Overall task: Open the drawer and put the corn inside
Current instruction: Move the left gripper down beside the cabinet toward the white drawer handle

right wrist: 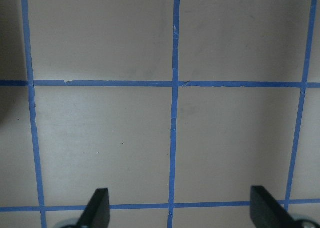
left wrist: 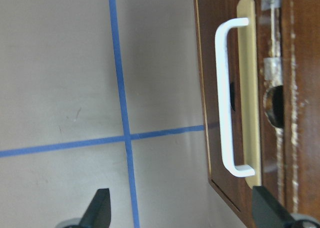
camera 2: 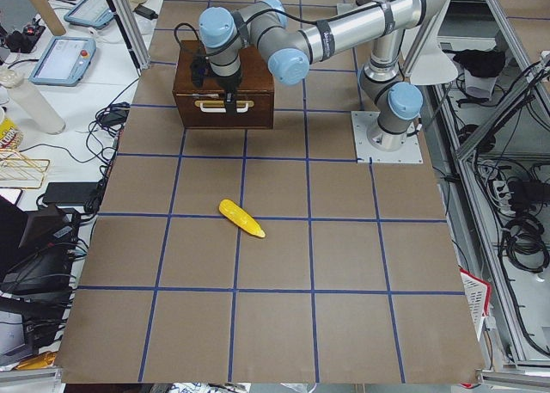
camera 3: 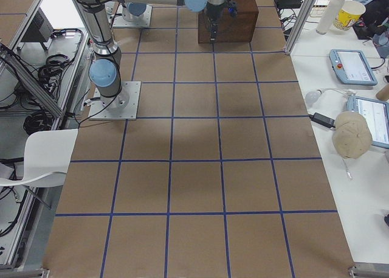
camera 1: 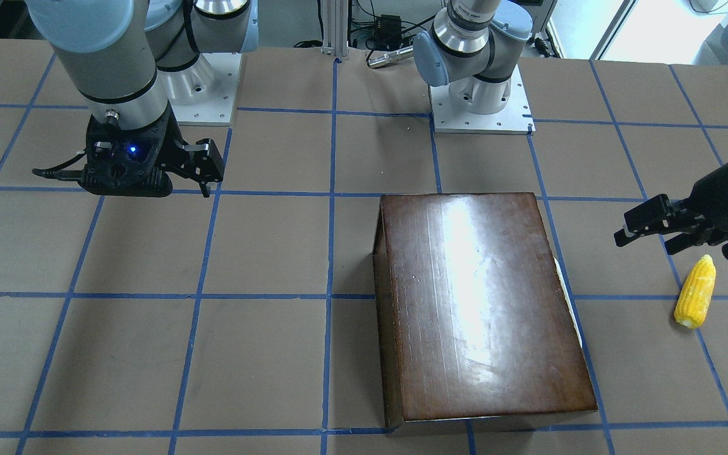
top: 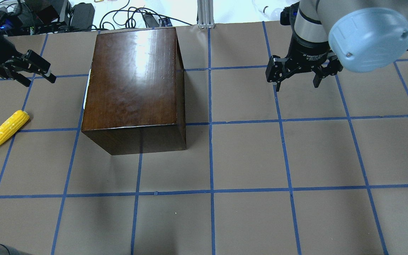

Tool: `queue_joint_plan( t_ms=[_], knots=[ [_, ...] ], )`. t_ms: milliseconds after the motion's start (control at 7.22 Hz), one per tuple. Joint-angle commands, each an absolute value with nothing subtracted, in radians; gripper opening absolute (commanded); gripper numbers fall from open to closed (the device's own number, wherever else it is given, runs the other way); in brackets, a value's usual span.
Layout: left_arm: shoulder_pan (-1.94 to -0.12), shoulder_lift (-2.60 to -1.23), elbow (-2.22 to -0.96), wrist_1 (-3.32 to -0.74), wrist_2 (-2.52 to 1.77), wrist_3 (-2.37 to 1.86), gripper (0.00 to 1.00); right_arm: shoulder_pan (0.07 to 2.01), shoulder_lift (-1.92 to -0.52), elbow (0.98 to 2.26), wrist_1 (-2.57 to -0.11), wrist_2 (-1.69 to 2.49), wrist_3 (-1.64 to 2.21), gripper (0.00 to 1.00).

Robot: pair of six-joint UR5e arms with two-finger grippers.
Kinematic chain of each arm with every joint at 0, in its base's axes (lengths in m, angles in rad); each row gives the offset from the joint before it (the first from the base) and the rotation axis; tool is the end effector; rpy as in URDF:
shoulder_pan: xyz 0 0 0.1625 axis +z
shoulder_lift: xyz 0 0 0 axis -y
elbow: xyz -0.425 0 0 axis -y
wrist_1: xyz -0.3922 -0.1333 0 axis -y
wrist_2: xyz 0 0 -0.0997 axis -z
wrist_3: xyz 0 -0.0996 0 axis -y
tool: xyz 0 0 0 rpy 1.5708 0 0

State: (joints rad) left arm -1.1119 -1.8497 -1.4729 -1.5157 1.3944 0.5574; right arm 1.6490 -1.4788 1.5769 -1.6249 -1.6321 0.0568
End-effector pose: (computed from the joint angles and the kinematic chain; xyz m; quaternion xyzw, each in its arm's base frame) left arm 0.1259 -0.5952 0.3907 -0.0434 -0.9932 -0.0120 0.1073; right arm 0.1678 -0.5130 0.4436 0.0114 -0.9992 -0.0199 0.0321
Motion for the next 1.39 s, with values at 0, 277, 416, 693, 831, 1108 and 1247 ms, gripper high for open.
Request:
queue_joint_plan(
  t_ms=[0,277,416,693,831,1108,1247],
  knots=[
    [-1.112,-1.905,-1.474,-1.485,1.332,0.58,1.0,1.649,-1.479,1.577,-1.624,-1.631,0.057,1.0],
    [-1.112,-1.957,-1.479,-1.462,1.286,0.581,1.0,1.649,-1.479,1.577,-1.626,-1.631,0.057,1.0],
    [-1.112,-1.977,-1.477,-1.457,1.282,0.581,1.0,1.649,-1.479,1.577,-1.625,-1.631,0.057,1.0],
    [-1.118,-1.996,-1.477,-1.457,1.238,0.589,1.0,1.649,-1.479,1.577,-1.626,-1.631,0.057,1.0],
    [-1.123,-2.005,-1.485,-1.456,1.226,0.594,1.0,1.649,-1.479,1.577,-1.626,-1.631,0.057,1.0],
    [-1.124,-2.02,-1.496,-1.45,1.169,0.595,1.0,1.649,-1.479,1.577,-1.625,-1.631,0.057,1.0],
    [-1.124,-2.026,-1.497,-1.447,1.169,0.598,1.0,1.649,-1.479,1.577,-1.624,-1.631,0.057,1.0]
  ],
)
